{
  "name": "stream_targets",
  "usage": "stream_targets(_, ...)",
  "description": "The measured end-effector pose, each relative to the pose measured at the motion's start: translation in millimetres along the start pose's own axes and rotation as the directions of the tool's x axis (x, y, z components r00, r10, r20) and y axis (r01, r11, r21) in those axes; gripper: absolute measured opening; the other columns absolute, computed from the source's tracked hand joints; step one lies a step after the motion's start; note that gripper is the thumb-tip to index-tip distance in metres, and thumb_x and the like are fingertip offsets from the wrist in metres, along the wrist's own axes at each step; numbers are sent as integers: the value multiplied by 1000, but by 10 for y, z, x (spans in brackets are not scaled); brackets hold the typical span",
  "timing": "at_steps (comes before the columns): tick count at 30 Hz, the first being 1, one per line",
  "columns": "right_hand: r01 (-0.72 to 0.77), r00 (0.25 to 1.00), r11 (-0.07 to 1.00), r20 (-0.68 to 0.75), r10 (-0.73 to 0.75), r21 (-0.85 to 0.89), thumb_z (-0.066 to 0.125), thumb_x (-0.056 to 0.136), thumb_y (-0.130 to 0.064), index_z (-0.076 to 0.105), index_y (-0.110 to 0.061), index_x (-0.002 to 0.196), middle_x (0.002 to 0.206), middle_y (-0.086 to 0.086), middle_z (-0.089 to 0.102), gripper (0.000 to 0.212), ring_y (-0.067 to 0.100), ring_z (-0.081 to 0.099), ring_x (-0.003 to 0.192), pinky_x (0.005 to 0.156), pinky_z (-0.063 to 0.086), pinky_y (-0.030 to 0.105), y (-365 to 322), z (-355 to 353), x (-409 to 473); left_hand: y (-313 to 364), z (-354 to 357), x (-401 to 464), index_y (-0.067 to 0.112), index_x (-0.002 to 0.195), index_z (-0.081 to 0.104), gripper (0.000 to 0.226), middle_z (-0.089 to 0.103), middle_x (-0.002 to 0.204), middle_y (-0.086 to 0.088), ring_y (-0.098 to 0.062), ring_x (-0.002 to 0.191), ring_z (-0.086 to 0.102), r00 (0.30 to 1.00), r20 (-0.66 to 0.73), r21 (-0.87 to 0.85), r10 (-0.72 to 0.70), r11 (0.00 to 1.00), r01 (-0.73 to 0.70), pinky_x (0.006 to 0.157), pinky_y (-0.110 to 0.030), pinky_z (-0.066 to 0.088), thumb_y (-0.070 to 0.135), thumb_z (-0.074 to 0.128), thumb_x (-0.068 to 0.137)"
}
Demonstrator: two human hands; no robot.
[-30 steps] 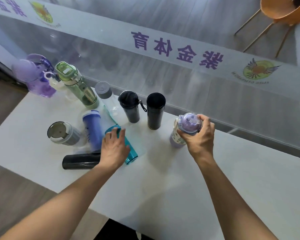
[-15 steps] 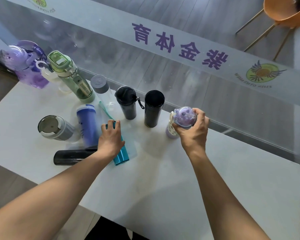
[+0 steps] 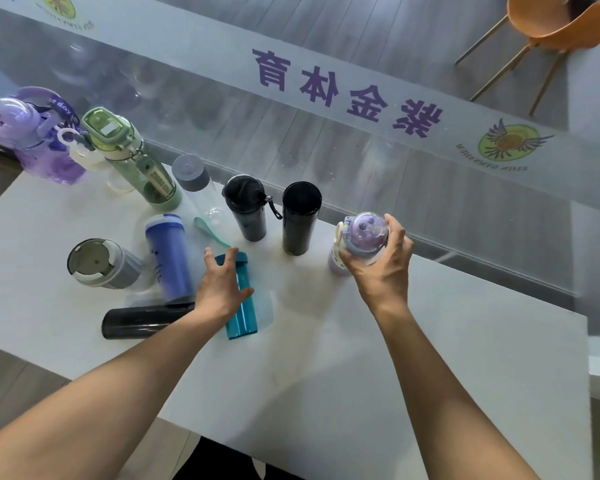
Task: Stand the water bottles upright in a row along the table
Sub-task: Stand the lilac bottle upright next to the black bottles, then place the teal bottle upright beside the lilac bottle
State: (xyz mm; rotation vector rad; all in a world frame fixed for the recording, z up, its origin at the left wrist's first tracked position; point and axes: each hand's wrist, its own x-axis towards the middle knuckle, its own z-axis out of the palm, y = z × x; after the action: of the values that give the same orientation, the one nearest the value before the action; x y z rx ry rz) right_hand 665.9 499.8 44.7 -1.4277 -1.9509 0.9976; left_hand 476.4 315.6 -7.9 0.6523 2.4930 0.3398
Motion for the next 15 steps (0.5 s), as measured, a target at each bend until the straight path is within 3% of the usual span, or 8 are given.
stream_targets(2,-11,1000,999,-2,11,-46,88,67,-51,29,-26,152,133,5,45,106,16,44,122,100,41,22,48,-65,-132,-18,-8,-51,41,132,31,76,24,152,-23,-46,105,61,1000,7,-50,27,998,-27,92,-51,54,26,82,77)
stream_targets(5,6,993,994,-119,-18,-105,81,79,-39,31,-20,152,133,10,47,90,26,48,123,105,45,45,204,-177,-478,-62,-1,-170,42,127,34,73,48,121,-11,-36,95,60,989,-43,-141,139,980,-144,79,-44,53,23,82,76)
stream_targets(8,-18,992,996,-124,7,-85,76,85,-27,38,-22,146,123,3,50,72,20,55,110,95,52,46,332,-219,-895,-96,30,-367,43,125,34,70,49,113,-2,-24,96,56,972,-72,-229,222,945,-233,79,-41,51,21,81,78)
stream_targets(11,-144,980,988,131,151,-63,73,89,-33,38,-36,142,121,-6,49,64,8,55,107,91,53,29,350,-172,-1156,-76,103,-589,40,132,32,82,44,126,0,-19,105,55,962,-71,-289,262,918,-272,94,-43,52,14,84,74)
stream_targets(15,-219,836,970,493,241,-103,72,87,-44,34,-47,140,127,-12,50,65,5,55,109,95,52,25,209,-56,-1286,52,261,-865,30,138,33,90,42,135,2,-19,114,56,890,-50,-224,454,863,-453,98,-35,51,10,86,69)
